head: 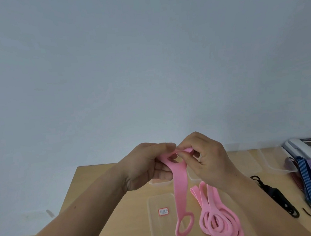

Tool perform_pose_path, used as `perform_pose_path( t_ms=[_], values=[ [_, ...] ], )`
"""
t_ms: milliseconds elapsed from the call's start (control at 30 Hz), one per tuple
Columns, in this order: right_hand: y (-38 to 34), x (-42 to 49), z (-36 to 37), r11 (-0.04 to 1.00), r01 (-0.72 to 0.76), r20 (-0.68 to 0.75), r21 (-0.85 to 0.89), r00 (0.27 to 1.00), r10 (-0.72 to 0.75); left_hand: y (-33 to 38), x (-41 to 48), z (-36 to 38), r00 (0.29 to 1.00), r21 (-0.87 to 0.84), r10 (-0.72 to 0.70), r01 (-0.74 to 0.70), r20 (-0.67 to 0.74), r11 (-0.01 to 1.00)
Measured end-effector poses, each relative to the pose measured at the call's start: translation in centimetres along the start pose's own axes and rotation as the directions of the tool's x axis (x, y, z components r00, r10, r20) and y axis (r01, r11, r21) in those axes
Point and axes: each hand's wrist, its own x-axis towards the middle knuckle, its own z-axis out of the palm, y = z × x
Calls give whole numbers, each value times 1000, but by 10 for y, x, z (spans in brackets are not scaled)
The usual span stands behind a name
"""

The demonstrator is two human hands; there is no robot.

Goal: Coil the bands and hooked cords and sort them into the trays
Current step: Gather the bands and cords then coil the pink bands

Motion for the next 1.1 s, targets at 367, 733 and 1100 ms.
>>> perform_pose_path(
  t_ms=[367,733,1100],
  values=[
    [-1,-5,-2,847,-303,144,437,953,267,-4,2,-2,981,106,177,-169,-76,980],
    [-3,-2,-2,718,-473,208,512,878,431,-4,2,-2,940,253,321,-284,-119,925],
    [-6,-4,-2,939,-244,81,244,970,231,1,-6,0,994,59,100,-103,42,993]
  ],
)
